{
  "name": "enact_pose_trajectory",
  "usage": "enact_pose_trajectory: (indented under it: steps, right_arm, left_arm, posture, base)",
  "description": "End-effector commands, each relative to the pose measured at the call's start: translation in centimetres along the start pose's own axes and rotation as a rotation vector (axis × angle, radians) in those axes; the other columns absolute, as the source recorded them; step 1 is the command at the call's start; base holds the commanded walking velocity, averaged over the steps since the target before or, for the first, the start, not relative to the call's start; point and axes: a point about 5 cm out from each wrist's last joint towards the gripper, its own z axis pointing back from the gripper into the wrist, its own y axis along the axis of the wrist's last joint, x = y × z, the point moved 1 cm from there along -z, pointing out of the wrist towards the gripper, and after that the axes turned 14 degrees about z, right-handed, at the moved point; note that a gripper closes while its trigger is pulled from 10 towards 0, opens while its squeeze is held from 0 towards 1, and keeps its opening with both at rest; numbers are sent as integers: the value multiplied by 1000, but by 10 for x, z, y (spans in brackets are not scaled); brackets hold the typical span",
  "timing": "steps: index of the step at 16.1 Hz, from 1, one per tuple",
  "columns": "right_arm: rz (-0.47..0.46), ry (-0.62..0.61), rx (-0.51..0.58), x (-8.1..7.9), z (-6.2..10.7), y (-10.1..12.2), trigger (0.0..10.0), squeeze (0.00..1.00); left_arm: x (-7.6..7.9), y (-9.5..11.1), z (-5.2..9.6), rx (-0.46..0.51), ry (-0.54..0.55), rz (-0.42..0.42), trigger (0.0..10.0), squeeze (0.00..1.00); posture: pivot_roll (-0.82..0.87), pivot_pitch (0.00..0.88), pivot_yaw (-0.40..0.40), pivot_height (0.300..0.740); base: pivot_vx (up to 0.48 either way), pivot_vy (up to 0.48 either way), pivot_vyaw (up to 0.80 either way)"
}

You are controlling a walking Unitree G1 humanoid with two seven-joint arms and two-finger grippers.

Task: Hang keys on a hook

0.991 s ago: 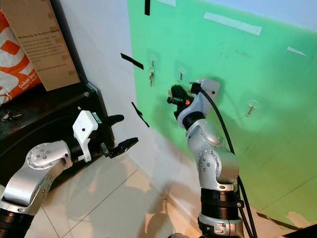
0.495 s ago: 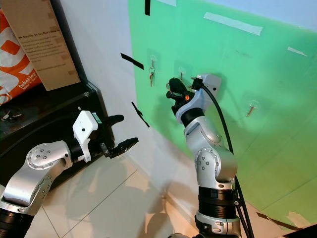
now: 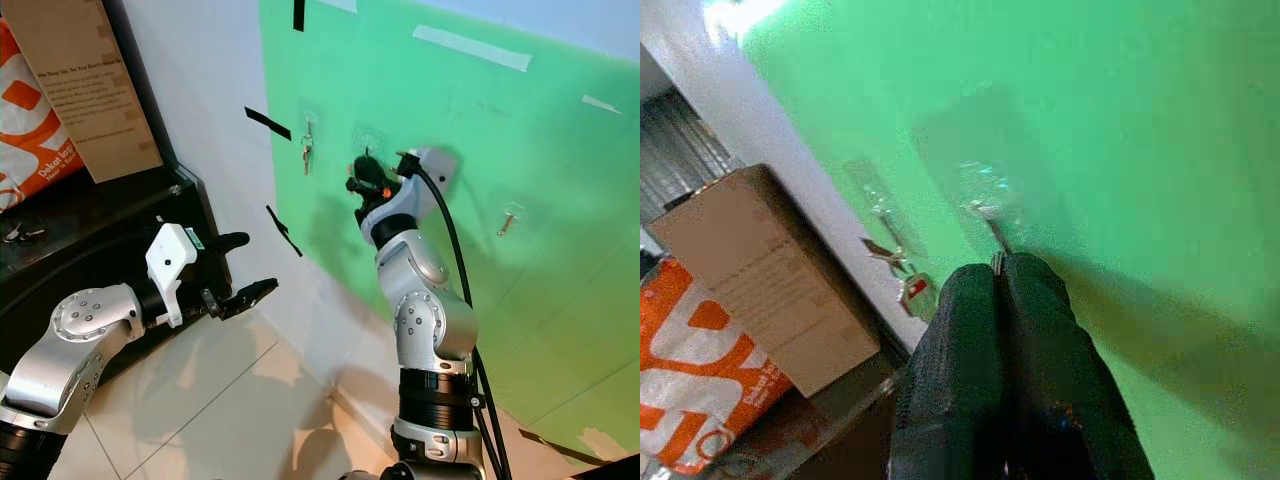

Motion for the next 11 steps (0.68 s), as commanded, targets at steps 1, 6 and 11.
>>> enact_pose_trajectory:
  steps: [1, 6, 11]
  right_arm:
    - [11, -21, -9, 3, -2, 1, 10000, 0]
    - [35, -88, -71, 11, -2, -9, 10000, 0]
    - [94, -93, -118, 12, 0, -19, 10000, 0]
  left_arm:
    - [2, 1, 1, -3, -11, -14, 10000, 0]
    - [2, 2, 0, -5, -13, -12, 10000, 0]
    - [2, 1, 0, -7, -12, -10, 10000, 0]
  posture:
    - [22, 0, 13, 740]
    - [22, 0, 16, 740]
    - [28, 0, 13, 740]
  base:
    - [0, 0, 0]
    - [0, 0, 0]
    - [0, 0, 0]
